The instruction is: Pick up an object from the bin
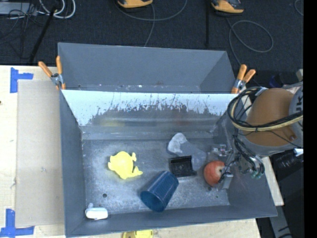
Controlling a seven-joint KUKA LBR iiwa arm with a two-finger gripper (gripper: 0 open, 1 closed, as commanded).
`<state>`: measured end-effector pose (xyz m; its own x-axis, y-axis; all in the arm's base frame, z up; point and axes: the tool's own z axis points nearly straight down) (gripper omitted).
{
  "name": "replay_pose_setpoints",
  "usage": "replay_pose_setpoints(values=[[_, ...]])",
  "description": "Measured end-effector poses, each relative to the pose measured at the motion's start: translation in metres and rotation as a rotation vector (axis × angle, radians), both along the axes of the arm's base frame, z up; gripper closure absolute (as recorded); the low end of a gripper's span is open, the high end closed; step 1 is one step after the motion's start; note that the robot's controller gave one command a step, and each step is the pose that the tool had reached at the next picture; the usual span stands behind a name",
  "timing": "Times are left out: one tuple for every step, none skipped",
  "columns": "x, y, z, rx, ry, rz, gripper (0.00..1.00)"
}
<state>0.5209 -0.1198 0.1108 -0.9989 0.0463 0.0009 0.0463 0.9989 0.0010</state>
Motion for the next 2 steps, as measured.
replay_pose_setpoints(values=[[0.013, -0.008, 0.022, 0.000, -0.001, -0.014, 1.00], [0.028, 0.008, 0.036, -0.002, -0.003, -0.036, 1.00]])
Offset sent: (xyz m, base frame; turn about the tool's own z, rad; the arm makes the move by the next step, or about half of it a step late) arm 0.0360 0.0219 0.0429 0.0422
